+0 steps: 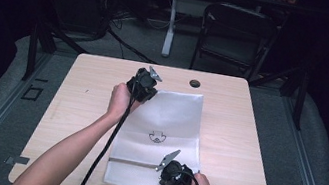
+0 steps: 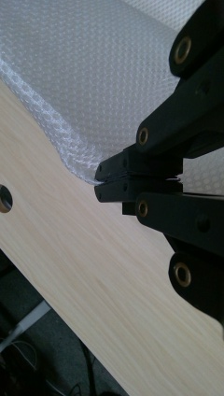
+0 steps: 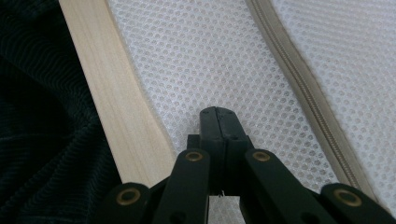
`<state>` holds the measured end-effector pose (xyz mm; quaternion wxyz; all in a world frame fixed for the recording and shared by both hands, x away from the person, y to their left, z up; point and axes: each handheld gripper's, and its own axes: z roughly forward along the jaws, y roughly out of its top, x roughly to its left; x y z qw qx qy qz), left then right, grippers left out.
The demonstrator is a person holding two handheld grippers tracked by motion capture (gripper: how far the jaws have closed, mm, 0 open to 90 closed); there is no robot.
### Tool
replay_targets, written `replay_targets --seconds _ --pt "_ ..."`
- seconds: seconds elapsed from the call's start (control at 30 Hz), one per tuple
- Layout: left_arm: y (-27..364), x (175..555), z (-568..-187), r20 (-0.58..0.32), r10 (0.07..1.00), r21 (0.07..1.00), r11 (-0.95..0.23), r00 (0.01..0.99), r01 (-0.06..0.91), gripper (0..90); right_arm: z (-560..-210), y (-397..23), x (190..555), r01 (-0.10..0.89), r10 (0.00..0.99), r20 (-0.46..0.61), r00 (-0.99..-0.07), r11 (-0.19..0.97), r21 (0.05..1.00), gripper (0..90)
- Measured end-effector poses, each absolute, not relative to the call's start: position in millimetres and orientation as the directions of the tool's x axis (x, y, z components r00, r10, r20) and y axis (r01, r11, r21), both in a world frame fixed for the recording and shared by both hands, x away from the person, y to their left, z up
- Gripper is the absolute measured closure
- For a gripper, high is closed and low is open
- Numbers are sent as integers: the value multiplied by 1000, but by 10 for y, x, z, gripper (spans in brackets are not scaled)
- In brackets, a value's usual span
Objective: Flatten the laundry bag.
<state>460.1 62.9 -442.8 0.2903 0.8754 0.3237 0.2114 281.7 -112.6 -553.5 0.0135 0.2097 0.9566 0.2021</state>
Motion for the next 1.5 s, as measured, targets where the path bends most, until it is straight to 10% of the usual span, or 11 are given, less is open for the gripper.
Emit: replay_targets --seconds 1.13,1.5 --pt "385 5092 -4907 167 751 598 -592 639 540 869 -5555 -1121 2762 469 458 129 -879 787 401 900" --pt "528 5082 -4823 88 776 645 -522 624 559 434 -5484 -1176 2796 484 474 142 -869 757 439 757"
